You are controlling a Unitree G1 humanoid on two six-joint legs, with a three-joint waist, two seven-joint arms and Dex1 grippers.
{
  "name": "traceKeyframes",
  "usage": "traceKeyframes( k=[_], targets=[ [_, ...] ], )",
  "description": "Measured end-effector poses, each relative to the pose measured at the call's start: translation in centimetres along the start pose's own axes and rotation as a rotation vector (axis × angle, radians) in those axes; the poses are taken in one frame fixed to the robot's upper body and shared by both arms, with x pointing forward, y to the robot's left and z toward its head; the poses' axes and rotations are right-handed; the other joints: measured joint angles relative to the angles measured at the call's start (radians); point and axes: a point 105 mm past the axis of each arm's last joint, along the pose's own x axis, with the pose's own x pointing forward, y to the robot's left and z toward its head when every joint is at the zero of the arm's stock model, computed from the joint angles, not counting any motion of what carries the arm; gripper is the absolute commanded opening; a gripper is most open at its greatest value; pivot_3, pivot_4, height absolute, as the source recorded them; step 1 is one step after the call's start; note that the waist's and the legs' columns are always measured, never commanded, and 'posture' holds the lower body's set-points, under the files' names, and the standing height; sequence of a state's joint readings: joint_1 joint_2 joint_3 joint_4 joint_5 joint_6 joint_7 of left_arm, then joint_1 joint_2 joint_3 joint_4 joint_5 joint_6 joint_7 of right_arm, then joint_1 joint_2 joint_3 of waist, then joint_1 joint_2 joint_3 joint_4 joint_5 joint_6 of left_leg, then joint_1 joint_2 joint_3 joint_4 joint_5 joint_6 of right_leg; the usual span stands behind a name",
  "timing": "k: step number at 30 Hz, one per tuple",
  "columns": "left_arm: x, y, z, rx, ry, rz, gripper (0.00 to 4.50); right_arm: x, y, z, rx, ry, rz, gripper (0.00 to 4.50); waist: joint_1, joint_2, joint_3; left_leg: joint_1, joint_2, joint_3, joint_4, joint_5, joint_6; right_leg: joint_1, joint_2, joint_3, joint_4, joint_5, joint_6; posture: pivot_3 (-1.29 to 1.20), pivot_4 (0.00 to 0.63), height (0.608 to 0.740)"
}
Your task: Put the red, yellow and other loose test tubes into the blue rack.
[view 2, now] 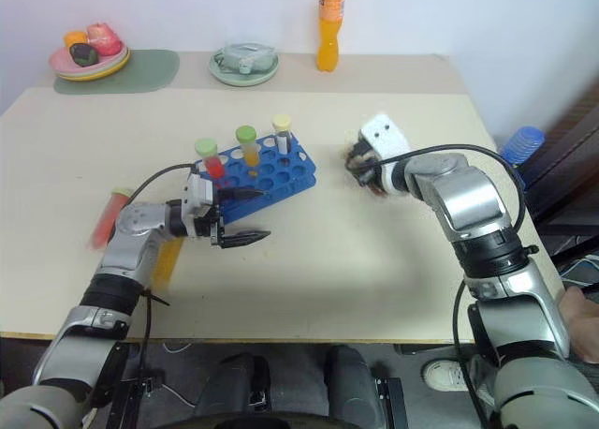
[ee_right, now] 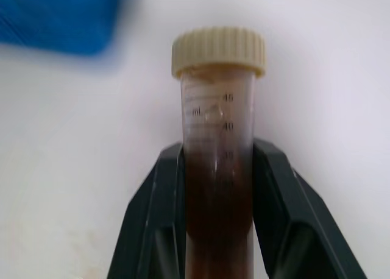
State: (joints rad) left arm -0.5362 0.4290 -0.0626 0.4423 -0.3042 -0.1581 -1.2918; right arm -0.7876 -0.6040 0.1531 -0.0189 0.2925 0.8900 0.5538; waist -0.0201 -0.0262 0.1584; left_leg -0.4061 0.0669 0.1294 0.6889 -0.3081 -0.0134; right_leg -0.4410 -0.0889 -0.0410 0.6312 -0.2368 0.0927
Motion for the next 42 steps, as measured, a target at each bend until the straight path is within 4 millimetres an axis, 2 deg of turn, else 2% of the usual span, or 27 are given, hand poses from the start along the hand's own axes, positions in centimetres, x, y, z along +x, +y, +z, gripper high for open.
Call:
traceKeyframes(
  k=[4,6,8,14,17,21,31,42],
  targets=[
    [0.0,0.1,0.0,0.003,-0.001,0.028,4.50,0.5,2.5,5.5,0.055,-0.396,0.108,0.83,0.004,0.000,0.000,0.000,0.000,0.000,0.000,0.001,-0.003,0.000,0.000,0.000,0.000,0.000,0.000,0.00,0.150,0.740],
    [-0.1,0.0,-0.1,0.002,0.001,0.038,4.50,0.3,4.0,7.0,0.115,-0.555,0.213,0.83,0.005,0.000,0.000,0.000,0.000,0.000,0.000,0.001,-0.003,0.001,0.000,0.000,-0.001,0.000,0.000,0.00,0.150,0.740],
    [-0.5,-0.1,-0.3,-0.003,0.009,0.058,4.50,0.4,5.3,7.6,0.157,-0.669,0.275,0.83,0.007,0.000,0.000,0.000,0.000,0.000,0.000,0.001,-0.003,0.001,0.000,0.000,-0.001,0.000,0.000,0.00,0.150,0.740],
    [-2.1,-0.3,-0.5,-0.015,0.041,0.118,4.50,3.0,6.6,5.9,0.231,-0.805,0.227,0.83,-0.001,0.001,0.001,0.000,0.000,0.000,0.000,0.002,-0.003,0.001,0.000,0.000,0.000,0.000,0.001,0.00,0.150,0.740],
    [-3.1,-0.7,-0.4,-0.017,0.060,0.145,4.50,5.0,7.9,3.7,0.215,-0.796,0.200,0.83,-0.008,0.002,0.001,0.000,0.000,0.000,0.000,0.002,-0.004,0.001,0.000,0.000,0.000,0.000,0.001,0.00,0.150,0.740],
    [-4.5,-1.1,-0.3,-0.031,0.080,0.190,4.50,7.0,8.4,0.6,0.208,-0.737,0.145,0.83,-0.013,0.002,0.001,0.000,0.000,0.000,0.000,0.002,-0.004,0.001,0.000,0.000,0.000,0.000,0.001,0.00,0.150,0.740],
    [-5.3,-1.6,0.9,-0.017,0.087,0.245,4.50,8.1,6.9,0.4,0.160,-0.733,0.068,0.83,-0.026,0.003,0.002,0.003,0.001,0.000,-0.001,0.003,-0.006,0.002,0.000,0.000,0.001,0.000,0.000,0.00,0.150,0.740],
    [-5.5,-1.4,1.4,-0.012,0.082,0.266,4.50,8.8,7.2,0.7,0.168,-0.723,0.064,0.83,-0.026,0.003,0.002,0.006,0.001,0.001,-0.003,0.003,-0.006,0.004,0.000,0.000,0.001,0.000,0.000,0.00,0.150,0.740]
  ],
)
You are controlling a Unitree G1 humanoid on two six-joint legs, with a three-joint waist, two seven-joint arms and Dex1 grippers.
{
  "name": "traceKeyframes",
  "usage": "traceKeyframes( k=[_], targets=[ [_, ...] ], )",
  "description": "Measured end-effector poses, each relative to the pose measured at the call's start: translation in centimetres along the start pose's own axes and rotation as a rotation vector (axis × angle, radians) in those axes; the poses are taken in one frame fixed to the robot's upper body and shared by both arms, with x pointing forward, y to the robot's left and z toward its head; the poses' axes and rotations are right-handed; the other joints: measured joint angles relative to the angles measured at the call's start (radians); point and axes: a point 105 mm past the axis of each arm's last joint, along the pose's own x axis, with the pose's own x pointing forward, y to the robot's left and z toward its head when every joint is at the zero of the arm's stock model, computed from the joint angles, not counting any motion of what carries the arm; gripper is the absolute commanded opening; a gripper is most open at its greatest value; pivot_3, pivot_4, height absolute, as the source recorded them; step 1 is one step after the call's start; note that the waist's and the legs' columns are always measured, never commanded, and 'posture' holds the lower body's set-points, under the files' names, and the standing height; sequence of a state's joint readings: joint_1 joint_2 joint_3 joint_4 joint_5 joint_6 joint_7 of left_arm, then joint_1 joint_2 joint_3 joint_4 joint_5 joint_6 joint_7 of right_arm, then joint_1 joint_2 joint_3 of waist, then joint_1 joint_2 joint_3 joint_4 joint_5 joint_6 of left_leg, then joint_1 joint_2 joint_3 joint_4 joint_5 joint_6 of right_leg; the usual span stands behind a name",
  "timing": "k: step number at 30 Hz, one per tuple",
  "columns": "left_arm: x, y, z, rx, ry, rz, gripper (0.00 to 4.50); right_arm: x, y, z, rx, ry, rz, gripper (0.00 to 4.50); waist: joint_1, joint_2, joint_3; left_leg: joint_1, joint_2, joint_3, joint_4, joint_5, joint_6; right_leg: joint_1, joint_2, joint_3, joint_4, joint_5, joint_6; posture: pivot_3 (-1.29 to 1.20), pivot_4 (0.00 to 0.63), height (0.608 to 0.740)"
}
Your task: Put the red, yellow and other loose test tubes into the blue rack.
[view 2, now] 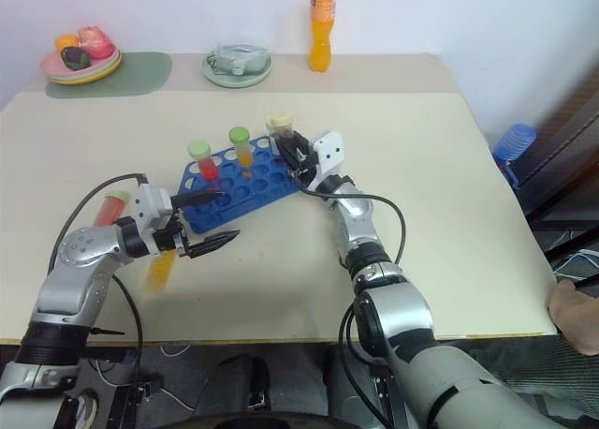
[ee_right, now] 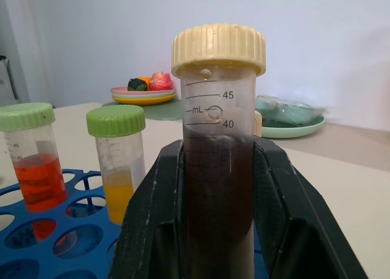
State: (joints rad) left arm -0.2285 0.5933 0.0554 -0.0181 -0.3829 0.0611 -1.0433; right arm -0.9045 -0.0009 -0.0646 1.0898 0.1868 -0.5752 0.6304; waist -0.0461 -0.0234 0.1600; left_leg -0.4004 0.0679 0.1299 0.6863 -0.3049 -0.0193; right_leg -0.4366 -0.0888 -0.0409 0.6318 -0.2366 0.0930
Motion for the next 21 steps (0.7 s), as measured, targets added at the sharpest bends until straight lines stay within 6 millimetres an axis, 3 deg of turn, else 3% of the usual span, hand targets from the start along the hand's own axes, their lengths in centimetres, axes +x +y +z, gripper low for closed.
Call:
traceKeyframes(
  k=[17,19,21],
  targets=[
    [-0.7,0.1,0.1,-0.002,0.014,0.024,4.50,0.1,-0.1,-0.7,0.078,-0.007,-0.059,0.83,-0.001,0.000,0.000,0.008,0.000,0.001,-0.003,0.000,0.000,0.006,0.000,0.000,-0.001,0.000,0.000,0.00,0.150,0.740],
    [-0.7,0.1,0.2,-0.002,0.015,0.024,4.50,-0.2,-0.1,-0.7,0.076,-0.020,-0.062,1.87,-0.001,0.001,0.000,0.008,0.000,0.001,-0.003,0.000,0.000,0.007,0.000,0.000,-0.001,0.000,0.000,0.00,0.150,0.740],
    [-0.8,0.2,0.2,-0.008,0.014,0.025,4.50,-0.7,-0.2,-0.9,0.055,-0.025,-0.076,2.63,0.000,0.001,0.000,0.008,0.000,0.001,-0.003,0.000,0.000,0.007,0.000,0.000,-0.001,0.000,0.000,0.00,0.150,0.740]
  ],
)
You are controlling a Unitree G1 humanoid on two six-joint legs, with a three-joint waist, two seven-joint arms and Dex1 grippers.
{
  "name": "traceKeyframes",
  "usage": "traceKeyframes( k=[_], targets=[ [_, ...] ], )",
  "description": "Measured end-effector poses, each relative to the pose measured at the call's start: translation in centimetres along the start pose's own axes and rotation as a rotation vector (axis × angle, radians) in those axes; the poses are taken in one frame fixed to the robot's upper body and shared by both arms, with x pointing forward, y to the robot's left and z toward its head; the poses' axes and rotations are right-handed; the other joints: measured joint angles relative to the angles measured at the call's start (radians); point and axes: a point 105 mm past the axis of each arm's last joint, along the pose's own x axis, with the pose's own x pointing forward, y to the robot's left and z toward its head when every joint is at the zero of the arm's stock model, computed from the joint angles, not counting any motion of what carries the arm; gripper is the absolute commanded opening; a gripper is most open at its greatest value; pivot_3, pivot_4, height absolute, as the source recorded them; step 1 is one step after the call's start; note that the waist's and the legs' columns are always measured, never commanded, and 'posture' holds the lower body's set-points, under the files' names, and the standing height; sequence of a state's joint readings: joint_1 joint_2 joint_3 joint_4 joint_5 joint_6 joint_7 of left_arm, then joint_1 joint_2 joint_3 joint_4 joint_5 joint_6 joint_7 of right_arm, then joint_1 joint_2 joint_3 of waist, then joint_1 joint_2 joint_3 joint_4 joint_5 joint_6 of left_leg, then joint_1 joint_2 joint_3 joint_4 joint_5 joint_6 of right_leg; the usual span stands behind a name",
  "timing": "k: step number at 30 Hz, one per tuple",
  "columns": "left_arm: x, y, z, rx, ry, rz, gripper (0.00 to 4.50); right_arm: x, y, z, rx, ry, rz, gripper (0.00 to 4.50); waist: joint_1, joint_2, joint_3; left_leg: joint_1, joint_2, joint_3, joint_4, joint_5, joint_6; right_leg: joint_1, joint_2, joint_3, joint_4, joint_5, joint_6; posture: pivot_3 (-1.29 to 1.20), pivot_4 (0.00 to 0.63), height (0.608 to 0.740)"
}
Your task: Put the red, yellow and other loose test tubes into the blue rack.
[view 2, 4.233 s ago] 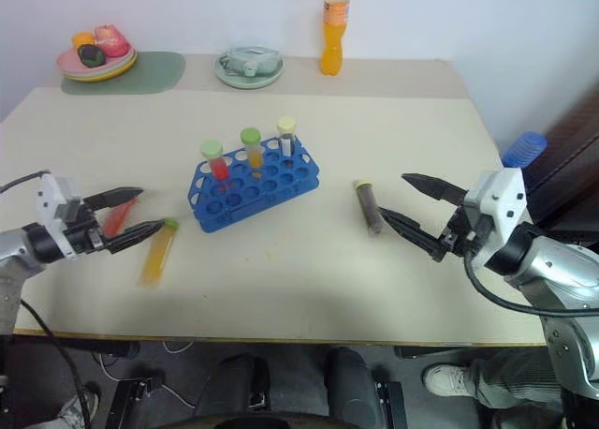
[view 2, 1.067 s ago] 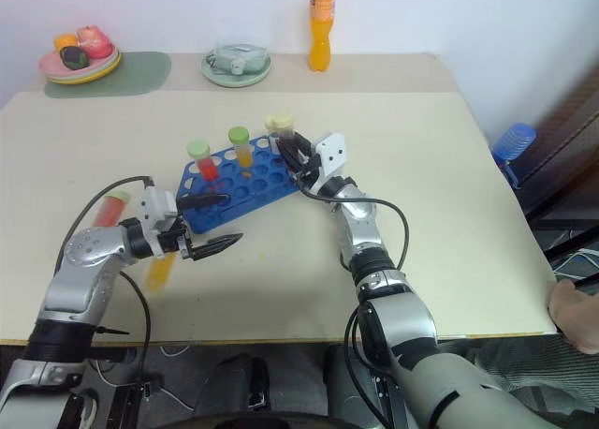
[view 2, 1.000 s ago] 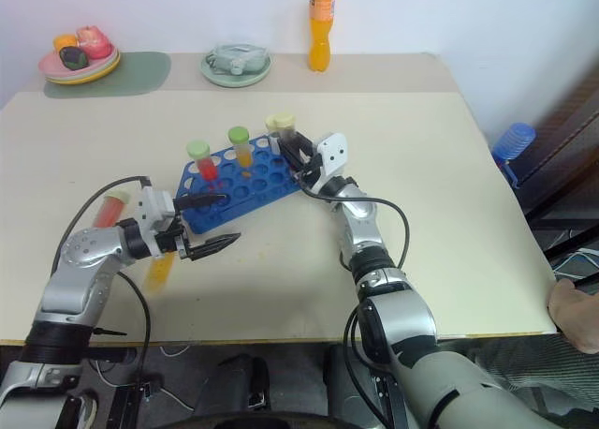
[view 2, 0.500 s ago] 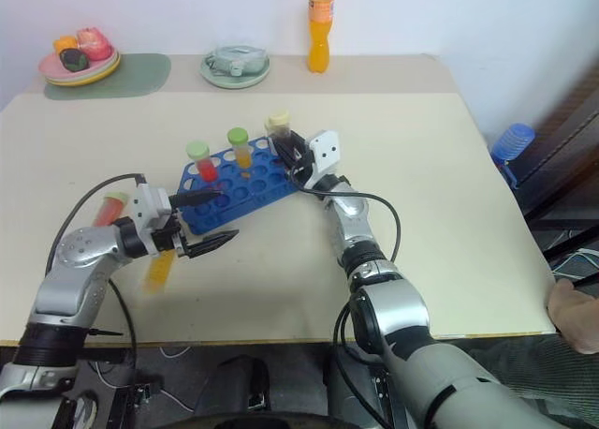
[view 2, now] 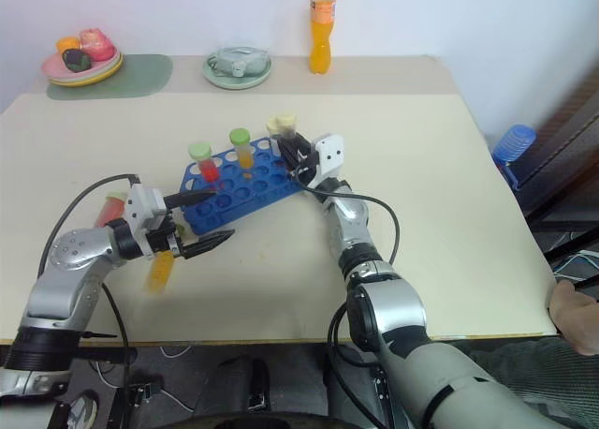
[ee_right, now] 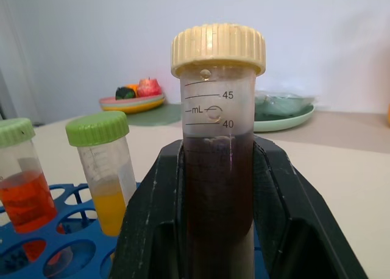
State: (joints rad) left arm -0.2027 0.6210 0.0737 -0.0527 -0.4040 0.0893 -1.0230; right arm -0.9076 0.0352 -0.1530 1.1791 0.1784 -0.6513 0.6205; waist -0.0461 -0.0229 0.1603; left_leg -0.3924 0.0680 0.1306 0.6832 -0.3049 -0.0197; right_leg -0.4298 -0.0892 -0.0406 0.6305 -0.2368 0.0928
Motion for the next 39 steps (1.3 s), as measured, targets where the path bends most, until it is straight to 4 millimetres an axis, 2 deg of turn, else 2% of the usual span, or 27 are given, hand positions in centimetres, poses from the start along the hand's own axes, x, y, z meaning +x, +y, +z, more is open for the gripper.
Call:
traceKeyframes(
  k=[3,14,17,21,29,33,36,39],
  targets=[
    [0.0,0.0,-0.1,-0.010,0.003,0.001,4.50,-0.9,-0.2,-0.8,-0.014,0.020,-0.018,4.13,-0.001,0.001,0.000,0.000,0.000,0.000,0.000,0.000,0.000,0.000,0.000,0.000,0.000,0.000,0.000,0.00,0.150,0.740],
    [0.4,0.2,0.2,-0.069,-0.040,0.046,4.50,-2.1,-0.4,-1.2,-0.105,0.048,0.023,4.13,0.000,0.002,0.001,0.000,0.000,0.000,0.000,0.000,0.000,0.000,0.000,0.000,0.000,0.000,0.000,0.00,0.150,0.740],
    [-0.5,0.6,0.8,-0.112,-0.063,0.139,4.50,-3.2,-0.2,-1.2,-0.167,0.082,0.127,4.13,0.000,0.002,0.002,0.000,0.000,0.000,-0.001,0.000,0.000,0.000,0.000,0.000,0.000,0.000,0.000,0.00,0.150,0.740],
    [-2.7,1.4,0.7,-0.210,-0.007,0.304,4.50,-6.1,-0.6,-1.2,-0.238,0.174,0.212,4.13,0.002,0.003,0.002,0.000,0.000,-0.001,-0.001,0.000,0.000,0.000,-0.001,0.000,0.000,0.000,0.000,0.00,0.150,0.740],
    [-6.3,2.8,1.1,-0.348,0.198,0.514,4.50,-10.5,-0.9,3.0,-0.309,0.304,0.287,4.13,0.005,0.002,0.002,0.001,-0.001,-0.002,-0.001,-0.001,0.001,0.000,-0.001,0.000,0.000,0.000,0.000,0.00,0.150,0.740],
    [-6.9,3.7,1.8,-0.439,0.388,0.528,4.50,-12.9,-1.1,5.3,-0.310,0.376,0.360,4.13,0.013,0.000,0.003,0.001,-0.001,-0.002,0.000,-0.003,0.005,0.001,0.000,0.000,-0.001,0.000,0.000,0.00,0.150,0.740],
    [-6.4,3.2,2.5,-0.500,0.452,0.479,4.50,-13.7,-0.3,6.9,-0.279,0.386,0.429,4.13,0.012,0.000,0.003,0.001,-0.001,-0.002,-0.001,-0.002,0.004,0.001,0.000,0.000,-0.001,0.000,0.000,0.00,0.150,0.740],
    [-6.6,2.0,1.1,-0.599,0.554,0.454,4.50,-14.4,0.3,7.6,-0.243,0.408,0.469,4.13,0.006,0.000,0.004,0.001,-0.001,-0.002,-0.001,-0.001,0.002,0.001,0.000,0.000,-0.001,-0.001,0.000,0.00,0.150,0.740]
  ],
)
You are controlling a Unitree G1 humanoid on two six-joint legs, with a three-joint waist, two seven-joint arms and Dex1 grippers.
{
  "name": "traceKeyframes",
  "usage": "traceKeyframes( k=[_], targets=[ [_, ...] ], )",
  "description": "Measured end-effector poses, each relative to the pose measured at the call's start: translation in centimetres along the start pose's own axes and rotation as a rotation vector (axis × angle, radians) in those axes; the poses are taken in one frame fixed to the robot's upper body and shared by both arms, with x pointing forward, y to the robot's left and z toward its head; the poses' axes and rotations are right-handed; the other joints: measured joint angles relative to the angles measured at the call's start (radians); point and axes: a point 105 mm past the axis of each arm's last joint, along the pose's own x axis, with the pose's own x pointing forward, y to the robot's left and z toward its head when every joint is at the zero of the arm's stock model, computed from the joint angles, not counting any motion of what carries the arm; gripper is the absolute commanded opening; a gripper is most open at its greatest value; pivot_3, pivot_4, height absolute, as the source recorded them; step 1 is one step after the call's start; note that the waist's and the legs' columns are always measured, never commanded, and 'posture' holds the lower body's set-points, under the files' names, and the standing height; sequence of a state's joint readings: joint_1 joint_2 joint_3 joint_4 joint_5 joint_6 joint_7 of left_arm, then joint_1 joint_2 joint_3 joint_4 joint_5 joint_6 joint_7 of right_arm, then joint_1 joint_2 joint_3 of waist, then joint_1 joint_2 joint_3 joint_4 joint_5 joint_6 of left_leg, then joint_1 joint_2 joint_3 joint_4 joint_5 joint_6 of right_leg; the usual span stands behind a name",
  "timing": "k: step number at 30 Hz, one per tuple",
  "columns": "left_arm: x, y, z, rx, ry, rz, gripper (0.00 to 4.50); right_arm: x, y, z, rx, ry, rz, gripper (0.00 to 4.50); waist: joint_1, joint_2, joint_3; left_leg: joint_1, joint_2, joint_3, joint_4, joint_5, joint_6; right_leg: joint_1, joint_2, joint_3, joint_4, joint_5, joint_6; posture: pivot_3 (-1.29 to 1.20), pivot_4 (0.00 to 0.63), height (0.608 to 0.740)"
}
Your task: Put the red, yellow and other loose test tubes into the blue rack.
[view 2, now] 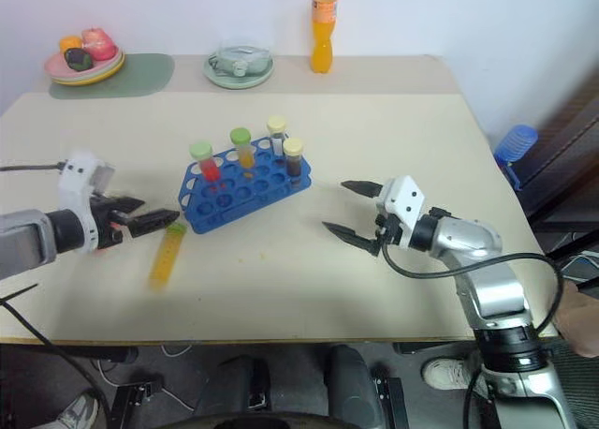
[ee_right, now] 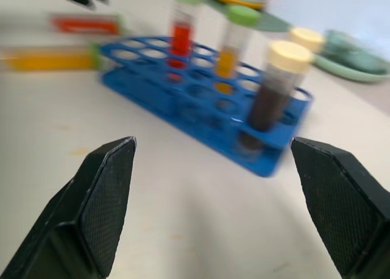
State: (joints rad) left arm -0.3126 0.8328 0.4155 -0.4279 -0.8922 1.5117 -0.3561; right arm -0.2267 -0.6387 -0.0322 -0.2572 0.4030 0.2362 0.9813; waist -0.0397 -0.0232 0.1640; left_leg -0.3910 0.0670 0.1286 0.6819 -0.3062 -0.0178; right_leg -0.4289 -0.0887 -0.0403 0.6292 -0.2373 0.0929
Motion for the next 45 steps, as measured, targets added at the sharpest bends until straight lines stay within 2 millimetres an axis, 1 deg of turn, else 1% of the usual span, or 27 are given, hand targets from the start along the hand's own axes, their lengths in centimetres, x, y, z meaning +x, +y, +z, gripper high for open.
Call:
traceKeyframes(
  k=[1,3,7,11,13,16,20,26,29,34,37,40,45],
  targets=[
    [0.1,-0.1,-0.7,-0.017,0.047,0.001,4.50,-0.4,0.1,0.1,0.010,0.006,0.003,4.13,0.000,0.000,0.000,0.000,0.000,0.000,0.000,0.000,-0.001,0.000,0.000,0.000,0.000,0.000,0.000,0.00,0.150,0.740],
    [0.2,0.0,-1.4,-0.034,0.090,0.012,4.50,-0.8,0.0,0.2,0.024,0.008,-0.004,4.13,0.002,-0.001,0.000,0.000,0.000,0.000,0.000,0.000,-0.001,0.000,0.000,0.000,0.000,0.000,0.000,0.00,0.150,0.740],
    [0.7,-0.1,-1.9,-0.034,0.126,0.020,4.50,-1.1,0.1,0.1,0.027,0.017,-0.006,4.13,0.008,-0.001,0.001,0.000,0.000,0.000,0.000,0.001,-0.001,0.000,0.000,0.000,0.000,0.000,0.000,0.00,0.150,0.740],
    [1.9,1.1,-2.3,-0.071,0.180,0.089,4.50,-1.9,0.6,0.7,0.038,0.000,0.027,4.13,0.027,-0.001,0.001,0.000,-0.001,0.000,0.001,0.001,-0.001,0.000,0.000,0.000,-0.001,0.000,0.000,0.00,0.150,0.740],
    [2.6,1.2,-2.3,-0.090,0.193,0.099,4.50,-2.2,0.9,0.7,0.025,0.018,0.052,4.13,0.030,-0.002,0.001,0.000,-0.001,0.000,0.001,0.000,0.000,0.000,-0.001,0.001,-0.001,0.000,0.000,0.00,0.150,0.740],
    [3.1,1.4,-2.1,-0.102,0.193,0.131,4.50,-2.4,1.3,0.7,0.024,0.021,0.083,4.13,0.031,-0.002,0.001,0.000,-0.001,0.000,0.001,0.000,0.000,0.001,-0.001,0.001,-0.001,0.000,0.000,0.00,0.150,0.740],
    [3.8,1.5,-1.8,-0.115,0.192,0.169,4.50,-2.2,1.9,1.6,0.015,-0.012,0.123,4.13,0.032,-0.001,0.000,0.001,-0.001,0.000,0.001,0.000,0.000,0.002,-0.001,0.001,0.000,0.000,0.000,0.00,0.150,0.740],
    [4.8,1.2,-1.2,-0.139,0.179,0.200,4.50,-2.1,1.9,1.7,0.007,-0.014,0.131,4.13,0.038,0.001,-0.001,0.002,-0.002,-0.001,0.001,0.000,0.000,0.003,-0.001,0.000,0.000,0.000,0.000,0.00,0.150,0.740],
    [5.0,1.2,-1.1,-0.151,0.182,0.215,3.67,-2.0,1.8,1.9,-0.001,-0.015,0.130,4.20,0.045,0.001,-0.001,0.002,-0.002,0.000,0.001,0.000,-0.001,0.003,-0.001,0.000,0.000,0.000,0.000,0.00,0.150,0.740],
    [4.9,1.9,-1.2,-0.165,0.203,0.261,1.28,-1.7,1.9,1.7,-0.002,-0.008,0.134,4.20,0.053,0.001,-0.001,0.001,-0.002,0.000,0.001,0.000,0.000,0.003,-0.002,0.000,-0.002,0.000,0.000,0.00,0.150,0.740],
    [4.7,1.9,-1.3,-0.169,0.207,0.262,1.28,-1.7,1.8,1.7,-0.006,-0.005,0.126,4.20,0.052,0.001,-0.001,0.001,-0.002,0.000,0.001,0.000,0.000,0.003,-0.002,0.000,-0.002,0.000,0.000,0.00,0.150,0.740],
    [4.5,1.5,-1.5,-0.174,0.218,0.226,1.28,-1.6,1.4,1.7,-0.008,-0.004,0.110,4.20,0.051,0.001,-0.001,0.001,-0.002,0.000,0.001,0.000,0.000,0.003,-0.002,0.000,-0.002,0.000,0.000,0.00,0.150,0.740],
    [3.7,1.3,-2.0,-0.177,0.240,0.192,1.28,-1.2,0.8,1.8,-0.008,-0.007,0.106,4.20,0.046,-0.001,0.000,0.001,-0.002,0.000,0.001,0.000,0.000,0.002,-0.002,0.000,-0.001,0.000,0.000,0.00,0.150,0.740]
  ],
)
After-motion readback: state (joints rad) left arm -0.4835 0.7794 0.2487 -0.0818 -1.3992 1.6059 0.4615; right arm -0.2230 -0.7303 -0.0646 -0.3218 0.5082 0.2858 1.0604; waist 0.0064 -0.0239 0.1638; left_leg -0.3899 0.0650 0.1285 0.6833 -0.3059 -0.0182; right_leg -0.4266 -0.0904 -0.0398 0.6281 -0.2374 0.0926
